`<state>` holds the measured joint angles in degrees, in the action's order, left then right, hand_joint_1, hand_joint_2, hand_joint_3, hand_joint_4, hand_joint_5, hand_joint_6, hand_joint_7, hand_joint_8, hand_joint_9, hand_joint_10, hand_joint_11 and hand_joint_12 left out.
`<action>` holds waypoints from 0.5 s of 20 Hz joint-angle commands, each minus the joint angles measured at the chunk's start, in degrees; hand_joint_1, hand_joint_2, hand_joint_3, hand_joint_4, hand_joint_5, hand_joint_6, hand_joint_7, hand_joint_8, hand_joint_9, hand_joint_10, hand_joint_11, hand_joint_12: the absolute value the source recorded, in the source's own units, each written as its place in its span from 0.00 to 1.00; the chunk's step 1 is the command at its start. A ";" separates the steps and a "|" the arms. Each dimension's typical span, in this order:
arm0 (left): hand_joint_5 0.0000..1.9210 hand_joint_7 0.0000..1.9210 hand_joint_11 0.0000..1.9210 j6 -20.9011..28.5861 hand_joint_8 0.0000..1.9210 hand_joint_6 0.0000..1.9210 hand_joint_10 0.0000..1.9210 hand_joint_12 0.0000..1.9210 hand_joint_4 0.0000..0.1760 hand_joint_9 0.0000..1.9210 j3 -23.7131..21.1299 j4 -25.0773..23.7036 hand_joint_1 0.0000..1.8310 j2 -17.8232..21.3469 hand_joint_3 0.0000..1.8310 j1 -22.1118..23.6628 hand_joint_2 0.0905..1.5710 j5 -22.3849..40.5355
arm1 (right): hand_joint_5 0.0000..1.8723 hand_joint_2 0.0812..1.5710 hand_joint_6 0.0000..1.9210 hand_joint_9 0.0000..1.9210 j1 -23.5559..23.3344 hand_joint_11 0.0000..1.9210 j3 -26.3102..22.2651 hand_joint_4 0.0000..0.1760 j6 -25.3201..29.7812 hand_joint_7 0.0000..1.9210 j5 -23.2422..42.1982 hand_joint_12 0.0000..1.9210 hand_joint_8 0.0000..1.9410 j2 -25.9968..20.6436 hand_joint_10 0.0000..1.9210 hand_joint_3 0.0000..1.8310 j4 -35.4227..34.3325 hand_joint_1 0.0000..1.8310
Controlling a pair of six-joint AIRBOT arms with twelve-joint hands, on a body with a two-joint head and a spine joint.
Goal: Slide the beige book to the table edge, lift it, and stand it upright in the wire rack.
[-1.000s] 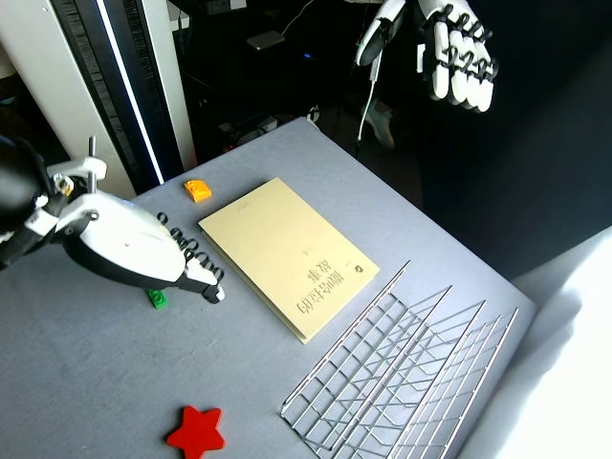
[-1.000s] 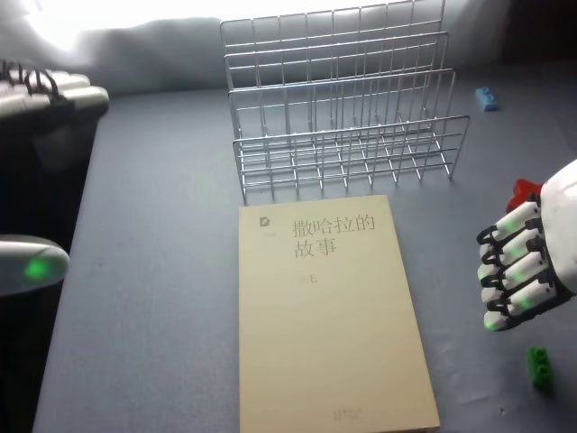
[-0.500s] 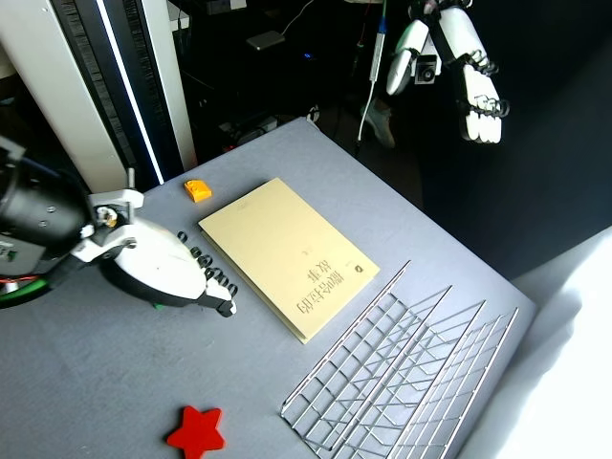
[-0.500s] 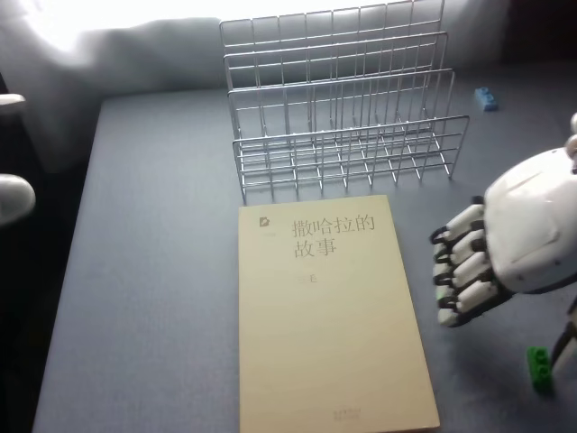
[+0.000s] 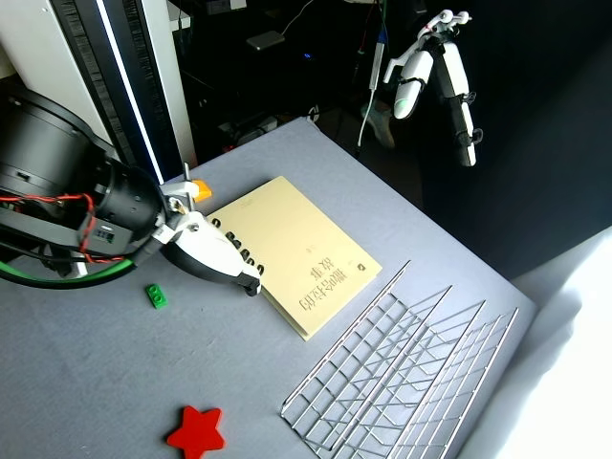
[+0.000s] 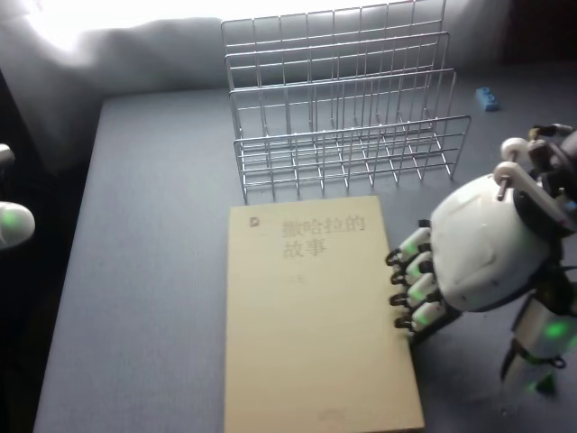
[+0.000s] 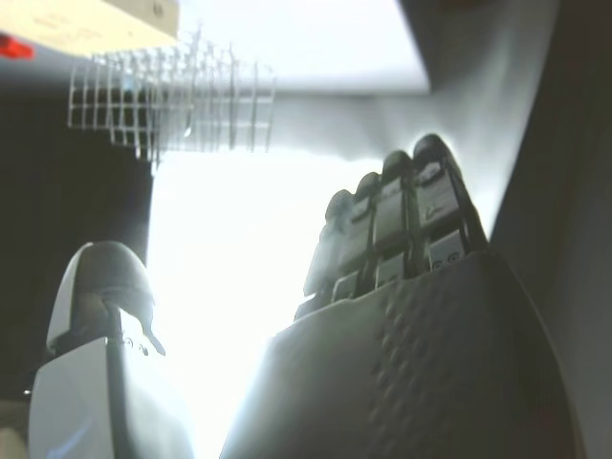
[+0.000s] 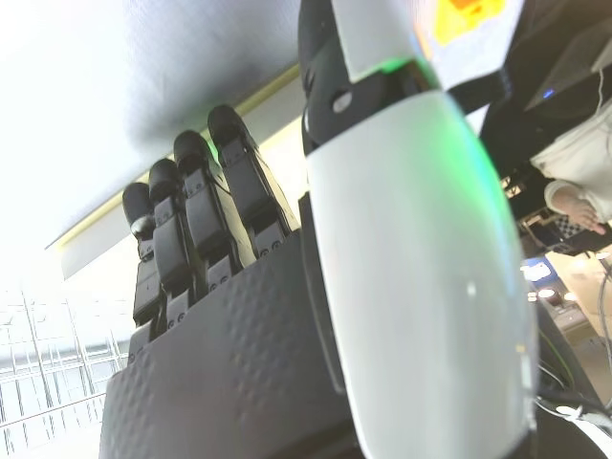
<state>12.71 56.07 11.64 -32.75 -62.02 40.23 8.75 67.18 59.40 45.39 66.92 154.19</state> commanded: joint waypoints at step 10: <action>0.00 0.00 0.00 36.81 0.00 0.00 0.00 0.00 0.00 0.00 6.37 -20.68 0.43 0.45 0.00 0.99 0.62 -4.71 | 0.08 0.71 0.00 0.07 -0.59 0.00 2.34 0.00 3.47 0.08 -7.26 0.22 0.00 6.84 0.00 0.00 -1.26 0.08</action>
<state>50.63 62.35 -11.92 -32.75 -61.17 32.32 8.75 69.56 62.61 40.91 74.17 154.19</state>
